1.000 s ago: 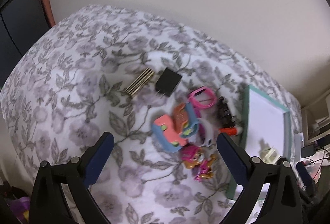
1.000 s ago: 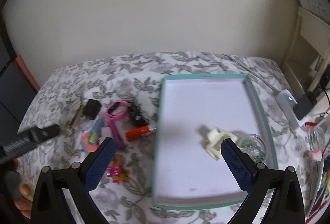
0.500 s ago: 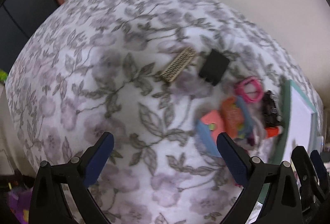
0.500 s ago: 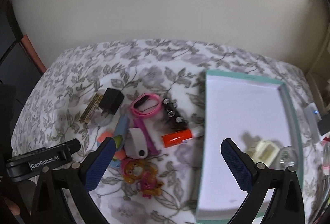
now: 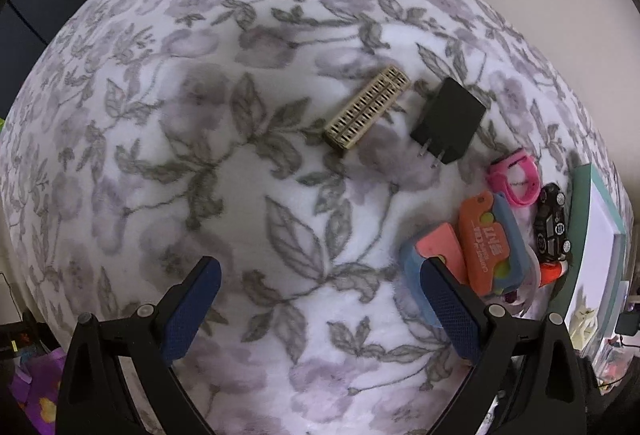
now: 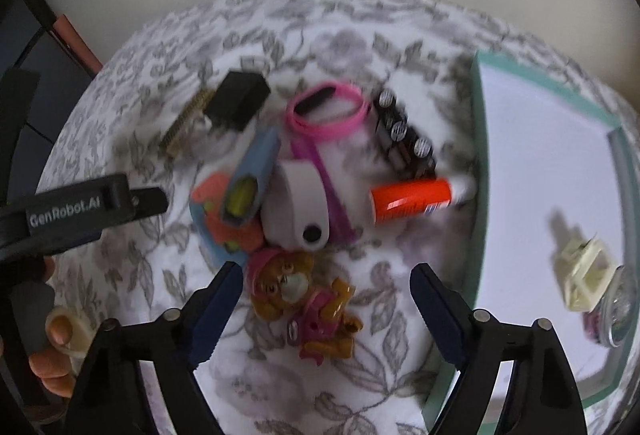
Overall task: Organize rigid objects
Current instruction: 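Move the left tool to the pink-blue block while the right tool approaches the pink dog figurine, then grasp the pink-blue block with the left tool while the right tool grasps the dog figurine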
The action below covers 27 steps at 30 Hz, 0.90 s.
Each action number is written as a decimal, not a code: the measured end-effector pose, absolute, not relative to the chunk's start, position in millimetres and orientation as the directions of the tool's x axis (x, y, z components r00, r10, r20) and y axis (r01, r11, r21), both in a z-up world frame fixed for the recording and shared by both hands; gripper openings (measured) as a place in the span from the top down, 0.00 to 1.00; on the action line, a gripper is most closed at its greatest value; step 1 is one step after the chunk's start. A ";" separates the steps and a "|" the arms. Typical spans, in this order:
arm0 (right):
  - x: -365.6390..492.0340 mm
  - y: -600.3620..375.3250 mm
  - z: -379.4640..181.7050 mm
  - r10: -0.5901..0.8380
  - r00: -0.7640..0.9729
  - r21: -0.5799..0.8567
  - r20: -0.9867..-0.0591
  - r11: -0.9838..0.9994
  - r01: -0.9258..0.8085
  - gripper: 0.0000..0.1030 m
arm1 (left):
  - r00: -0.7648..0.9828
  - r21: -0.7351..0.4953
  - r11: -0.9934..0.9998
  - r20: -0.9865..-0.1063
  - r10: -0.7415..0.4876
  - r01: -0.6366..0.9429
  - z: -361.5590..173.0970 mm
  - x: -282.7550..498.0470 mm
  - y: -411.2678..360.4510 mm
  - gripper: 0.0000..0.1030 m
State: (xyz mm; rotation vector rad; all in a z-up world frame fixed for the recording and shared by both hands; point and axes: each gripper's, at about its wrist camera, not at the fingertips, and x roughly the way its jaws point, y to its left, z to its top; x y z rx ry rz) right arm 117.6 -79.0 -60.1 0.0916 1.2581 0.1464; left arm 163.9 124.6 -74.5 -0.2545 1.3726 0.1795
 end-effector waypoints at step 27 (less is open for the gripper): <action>116.7 -77.5 -89.7 0.195 0.195 0.173 -0.961 0.977 -0.125 0.15 | 0.254 0.031 0.994 -0.966 0.057 -0.108 -108.5 187.0 19.2 0.03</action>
